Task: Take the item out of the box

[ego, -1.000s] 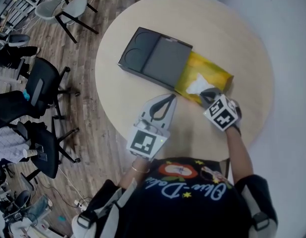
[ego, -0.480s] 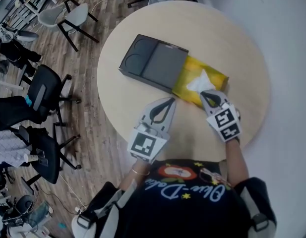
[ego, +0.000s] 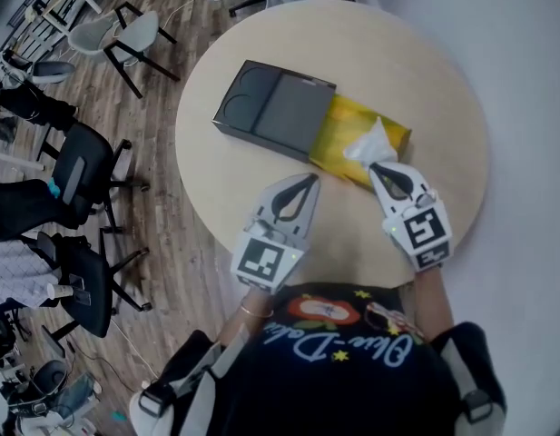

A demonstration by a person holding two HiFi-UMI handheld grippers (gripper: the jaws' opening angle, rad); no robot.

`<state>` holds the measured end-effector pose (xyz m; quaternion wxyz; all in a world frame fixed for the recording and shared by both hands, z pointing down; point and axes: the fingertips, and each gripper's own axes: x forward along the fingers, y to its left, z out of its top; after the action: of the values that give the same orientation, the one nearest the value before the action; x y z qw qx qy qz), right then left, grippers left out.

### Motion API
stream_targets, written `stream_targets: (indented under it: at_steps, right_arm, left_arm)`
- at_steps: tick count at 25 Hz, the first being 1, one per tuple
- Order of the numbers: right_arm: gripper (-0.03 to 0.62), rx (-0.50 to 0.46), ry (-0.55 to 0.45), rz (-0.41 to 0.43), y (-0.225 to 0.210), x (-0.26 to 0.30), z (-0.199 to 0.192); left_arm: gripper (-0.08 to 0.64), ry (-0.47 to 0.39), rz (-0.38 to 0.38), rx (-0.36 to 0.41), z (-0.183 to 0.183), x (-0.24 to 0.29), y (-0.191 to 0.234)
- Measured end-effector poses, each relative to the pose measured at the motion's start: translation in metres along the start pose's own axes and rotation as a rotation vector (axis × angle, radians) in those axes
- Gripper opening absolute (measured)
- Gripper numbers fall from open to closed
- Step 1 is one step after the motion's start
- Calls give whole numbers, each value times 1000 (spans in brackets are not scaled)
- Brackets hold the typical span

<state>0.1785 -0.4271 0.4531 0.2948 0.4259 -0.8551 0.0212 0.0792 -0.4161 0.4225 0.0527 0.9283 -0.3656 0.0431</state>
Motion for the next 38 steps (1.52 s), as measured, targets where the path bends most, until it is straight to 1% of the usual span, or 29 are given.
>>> stream_targets:
  at_steps: [8,18,38]
  right_arm:
    - [2,49,-79,-40,-7,-27,13]
    - [2,69,-138,-80,-15,-41,23]
    - [2,49,-125,-78,-14,-37,22]
  left_arm:
    - [-14,-5,7,9,6,0,-3]
    - [-14,0,8,17,5,-4,-4]
    - [-14,3,17,15,2,-6,1]
